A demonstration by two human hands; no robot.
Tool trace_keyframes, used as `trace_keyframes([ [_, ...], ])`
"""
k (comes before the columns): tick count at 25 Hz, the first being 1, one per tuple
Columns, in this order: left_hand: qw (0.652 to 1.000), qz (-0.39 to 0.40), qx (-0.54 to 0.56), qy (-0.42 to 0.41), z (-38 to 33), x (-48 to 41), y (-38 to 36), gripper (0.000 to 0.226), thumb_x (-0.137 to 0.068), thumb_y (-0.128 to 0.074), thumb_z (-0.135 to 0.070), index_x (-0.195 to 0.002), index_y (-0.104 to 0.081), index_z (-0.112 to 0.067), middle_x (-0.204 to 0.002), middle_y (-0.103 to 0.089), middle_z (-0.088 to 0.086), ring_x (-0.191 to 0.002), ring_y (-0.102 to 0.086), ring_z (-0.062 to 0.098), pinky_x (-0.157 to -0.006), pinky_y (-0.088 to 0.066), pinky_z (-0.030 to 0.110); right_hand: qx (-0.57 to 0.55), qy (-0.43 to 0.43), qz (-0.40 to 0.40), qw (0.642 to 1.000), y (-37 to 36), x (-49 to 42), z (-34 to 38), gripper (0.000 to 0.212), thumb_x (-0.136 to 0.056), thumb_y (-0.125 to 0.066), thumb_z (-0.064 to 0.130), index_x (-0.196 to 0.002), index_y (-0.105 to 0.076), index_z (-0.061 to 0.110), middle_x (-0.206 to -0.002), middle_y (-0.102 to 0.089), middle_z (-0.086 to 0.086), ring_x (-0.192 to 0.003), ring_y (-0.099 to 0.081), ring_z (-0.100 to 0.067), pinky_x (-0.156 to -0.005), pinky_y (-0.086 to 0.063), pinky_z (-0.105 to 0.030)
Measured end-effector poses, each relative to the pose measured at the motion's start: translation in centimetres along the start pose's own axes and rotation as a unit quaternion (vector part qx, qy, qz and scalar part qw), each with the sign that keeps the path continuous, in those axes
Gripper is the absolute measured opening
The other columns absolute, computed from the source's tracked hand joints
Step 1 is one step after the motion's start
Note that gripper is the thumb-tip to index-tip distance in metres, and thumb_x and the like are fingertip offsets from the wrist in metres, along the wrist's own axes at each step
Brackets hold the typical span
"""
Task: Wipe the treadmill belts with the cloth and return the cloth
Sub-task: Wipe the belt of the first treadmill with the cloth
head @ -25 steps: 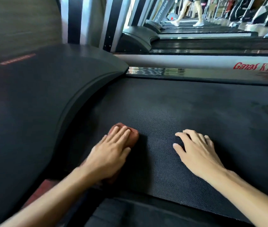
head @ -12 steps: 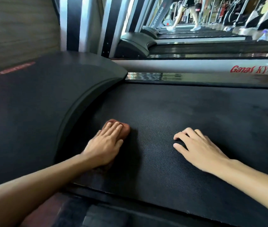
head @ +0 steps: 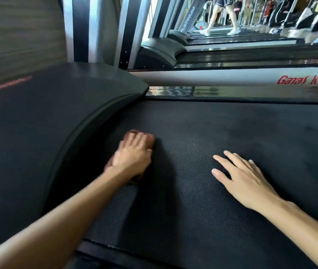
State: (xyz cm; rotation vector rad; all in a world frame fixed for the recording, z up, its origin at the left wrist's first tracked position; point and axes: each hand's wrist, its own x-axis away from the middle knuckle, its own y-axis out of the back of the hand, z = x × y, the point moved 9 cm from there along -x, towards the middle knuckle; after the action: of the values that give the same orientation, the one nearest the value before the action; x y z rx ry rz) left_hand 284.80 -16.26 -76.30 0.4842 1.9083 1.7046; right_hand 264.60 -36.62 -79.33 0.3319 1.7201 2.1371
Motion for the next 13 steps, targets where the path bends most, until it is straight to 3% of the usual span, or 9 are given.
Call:
trace_keyframes([
  [3,0.988,0.019,0.024,-0.154,-10.0,6.3,-0.7,0.062,-0.098,-0.031,-0.043,-0.154,-0.012,-0.024,-0.162,-0.004,-0.009,-0.149,0.004,0.016,-0.121,-0.005,0.042,0.007,0.0,-0.009,1.0,-0.1,0.3,0.2,0.058,-0.097,-0.023,0.059,-0.152,-0.017,0.042,-0.163,-0.007,0.009,-0.15,-0.004,-0.011,-0.121,-0.004,-0.039],
  [5,0.982,0.015,0.018,-0.188,-8.9,9.3,-0.3,0.064,-0.095,-0.021,-0.051,-0.154,-0.006,-0.03,-0.16,0.004,-0.016,-0.148,0.011,0.01,-0.121,-0.001,0.038,0.003,0.006,-0.014,1.0,0.1,0.6,0.1,0.058,-0.097,-0.023,0.058,-0.153,-0.015,0.041,-0.163,-0.005,0.009,-0.15,-0.002,-0.01,-0.121,-0.003,-0.038],
  [7,0.994,0.005,0.029,-0.109,-2.0,8.0,0.1,0.064,-0.092,-0.018,-0.051,-0.153,-0.012,-0.033,-0.161,-0.002,-0.016,-0.148,0.003,0.008,-0.119,-0.01,0.04,-0.004,0.006,-0.008,1.0,0.1,0.7,0.2,0.057,-0.099,-0.022,0.057,-0.153,-0.015,0.041,-0.163,-0.004,0.01,-0.15,0.0,-0.009,-0.121,-0.001,-0.037],
  [10,0.997,0.034,0.005,0.069,6.8,3.8,0.4,0.056,-0.098,-0.031,-0.04,-0.151,-0.021,-0.026,-0.161,-0.014,-0.008,-0.148,-0.007,0.016,-0.118,-0.016,0.046,0.001,0.002,-0.02,1.0,0.1,0.8,0.3,0.056,-0.099,-0.022,0.056,-0.153,-0.015,0.04,-0.163,-0.005,0.01,-0.15,-0.001,-0.009,-0.121,-0.001,-0.038],
  [11,0.995,0.031,0.004,0.091,6.4,3.0,0.4,0.056,-0.098,-0.034,-0.039,-0.151,-0.022,-0.023,-0.161,-0.014,-0.006,-0.149,-0.007,0.018,-0.118,-0.015,0.046,0.0,0.0,-0.021,1.0,0.0,0.7,0.3,0.056,-0.1,-0.022,0.055,-0.153,-0.015,0.04,-0.163,-0.005,0.01,-0.15,-0.001,-0.009,-0.121,-0.001,-0.038],
  [13,0.999,0.01,0.013,0.049,1.3,2.5,0.2,0.058,-0.098,-0.036,-0.038,-0.151,-0.02,-0.02,-0.161,-0.014,-0.004,-0.149,-0.006,0.02,-0.118,-0.013,0.046,-0.009,0.0,-0.022,1.0,0.0,0.7,0.4,0.053,-0.101,-0.024,0.052,-0.153,-0.018,0.04,-0.163,-0.007,0.01,-0.15,-0.003,-0.009,-0.121,-0.001,-0.038],
])
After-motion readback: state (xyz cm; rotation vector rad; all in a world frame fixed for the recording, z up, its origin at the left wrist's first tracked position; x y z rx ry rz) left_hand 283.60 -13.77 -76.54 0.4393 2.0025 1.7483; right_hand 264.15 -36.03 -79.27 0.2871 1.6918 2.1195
